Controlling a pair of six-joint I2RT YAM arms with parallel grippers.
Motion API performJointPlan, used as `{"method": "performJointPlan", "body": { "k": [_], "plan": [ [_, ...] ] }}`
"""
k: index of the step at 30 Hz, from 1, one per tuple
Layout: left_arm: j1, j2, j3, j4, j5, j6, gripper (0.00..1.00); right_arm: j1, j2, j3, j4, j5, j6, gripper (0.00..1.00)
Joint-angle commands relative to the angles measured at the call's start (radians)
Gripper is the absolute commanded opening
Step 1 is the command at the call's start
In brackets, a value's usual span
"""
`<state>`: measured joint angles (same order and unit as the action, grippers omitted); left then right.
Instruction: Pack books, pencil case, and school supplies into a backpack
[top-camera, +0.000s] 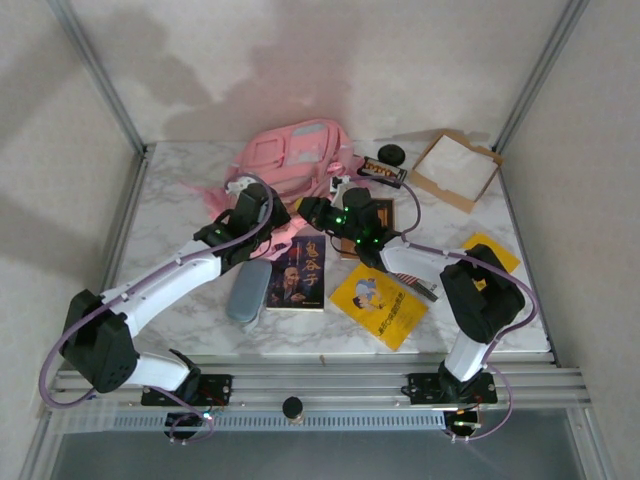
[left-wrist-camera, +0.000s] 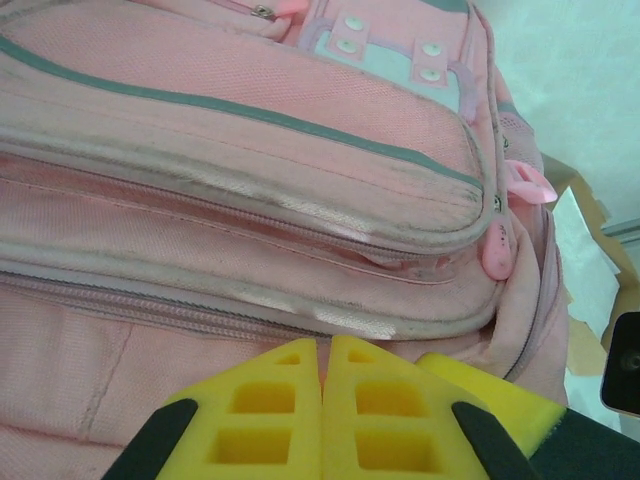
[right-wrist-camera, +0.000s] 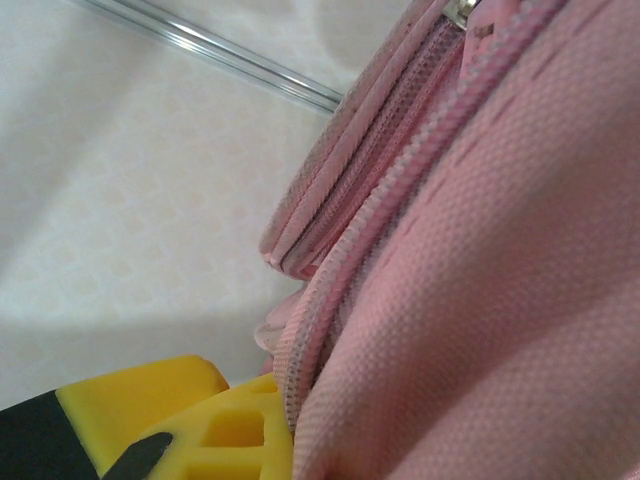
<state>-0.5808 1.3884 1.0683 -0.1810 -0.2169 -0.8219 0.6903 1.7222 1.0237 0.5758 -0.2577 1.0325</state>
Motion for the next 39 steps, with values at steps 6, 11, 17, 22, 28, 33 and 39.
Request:
{"method": "performJointPlan", "body": {
  "k": [6,11,17,22,28,33,39],
  "plan": [
    [0.008,0.045,0.056,-0.215,-0.321,0.090,0.00,-0.058,-0.066,0.034,0.120,0.140,0.016,0.00],
    [0.096,-0.096,-0.117,-0.104,-0.247,0.069,0.00,-0.093,-0.076,0.040,0.118,0.134,0.026,0.00],
    [0.199,-0.081,-0.116,-0.164,-0.273,0.111,0.00,-0.112,-0.089,0.025,0.114,0.117,0.044,0.00],
    [0.278,-0.114,-0.153,-0.087,-0.243,0.147,0.00,-0.116,-0.107,0.010,0.114,0.095,0.036,0.00],
    [0.422,-0.129,-0.237,0.171,-0.098,0.183,0.00,-0.133,-0.078,0.056,0.094,-0.086,0.047,0.00],
    [0.512,-0.087,-0.222,0.255,0.094,0.131,0.00,-0.152,-0.068,0.049,0.042,-0.116,0.029,0.04],
    [0.450,-0.172,-0.224,0.339,0.158,0.140,0.00,-0.126,-0.041,0.110,-0.136,-0.139,-0.149,0.43]
  ]
}}
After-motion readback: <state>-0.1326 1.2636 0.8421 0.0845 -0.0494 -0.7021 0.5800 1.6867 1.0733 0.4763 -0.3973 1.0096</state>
